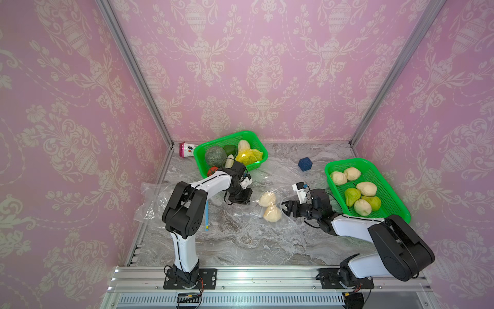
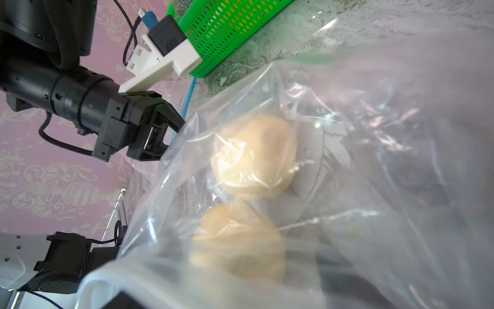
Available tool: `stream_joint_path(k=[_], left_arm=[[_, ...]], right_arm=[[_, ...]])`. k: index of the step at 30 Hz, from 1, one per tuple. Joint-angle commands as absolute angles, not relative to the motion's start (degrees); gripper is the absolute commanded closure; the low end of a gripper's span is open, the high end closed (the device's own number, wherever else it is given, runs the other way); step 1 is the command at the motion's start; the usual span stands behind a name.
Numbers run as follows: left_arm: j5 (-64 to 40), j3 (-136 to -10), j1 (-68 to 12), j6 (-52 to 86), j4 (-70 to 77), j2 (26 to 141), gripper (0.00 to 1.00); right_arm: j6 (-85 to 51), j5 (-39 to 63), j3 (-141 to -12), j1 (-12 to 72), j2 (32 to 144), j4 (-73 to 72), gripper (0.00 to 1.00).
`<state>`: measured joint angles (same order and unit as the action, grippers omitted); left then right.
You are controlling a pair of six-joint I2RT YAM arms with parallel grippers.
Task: Open the zip-top bag and take out the pear
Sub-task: Pick up the pear from the zipper food storage bag.
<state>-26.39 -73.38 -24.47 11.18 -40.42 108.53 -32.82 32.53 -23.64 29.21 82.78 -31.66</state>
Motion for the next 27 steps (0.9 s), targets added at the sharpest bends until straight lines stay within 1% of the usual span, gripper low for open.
stream_joint_path(k=[1, 4, 9, 13, 15, 16, 19, 22, 23, 25, 27], left_arm=[[-25.4, -74.7, -24.1, 9.8, -41.9, 109.1, 1.0], [-25.4, -74.6, -24.1, 9.8, -41.9, 109.0, 1.0], [-25.3, -74.5, -24.1, 9.8, -41.8, 108.9, 1.0], [-25.2, -74.6, -24.1, 9.7, -41.9, 109.0, 1.0], [-25.3, -74.6, -24.1, 9.8, -41.8, 109.1, 1.0], [-25.2, -74.6, -24.1, 9.7, -41.9, 109.1, 1.0], [-25.0, -74.5, -24.1, 9.8, -42.0, 108.9, 1.0], [-24.7, -74.5, -24.1, 9.7, -41.9, 108.8, 1.0], [-24.6, -74.5, -24.1, 9.7, -41.9, 108.8, 1.0], [-24.8, -74.5, -24.1, 9.7, -41.9, 109.0, 1.0], [-25.0, -74.5, -24.1, 9.9, -41.8, 109.1, 1.0]], right_arm=[[-30.3, 32.2, -25.4, 30.1, 85.5, -27.3, 0.18], [-30.9, 34.9, -24.4, 30.9, 86.5, -30.8, 0.17], [-32.2, 44.4, -22.6, 31.1, 86.9, -39.5, 0.18], [-32.4, 49.2, -21.3, 31.1, 83.6, -43.2, 0.19], [-30.7, 49.4, -21.2, 31.0, 81.5, -41.4, 0.19], [-29.3, 48.1, -21.6, 31.0, 80.5, -38.9, 0.19], [-23.8, 38.7, -23.3, 31.0, 77.1, -26.6, 0.19], [-23.0, 24.6, -23.6, 31.0, 72.6, -17.4, 0.18], [-23.5, 20.7, -23.6, 30.9, 71.2, -15.0, 0.2], [-24.6, 16.3, -23.6, 30.6, 69.5, -11.6, 0.23], [-25.8, 14.0, -23.5, 30.5, 68.6, -9.7, 0.3]])
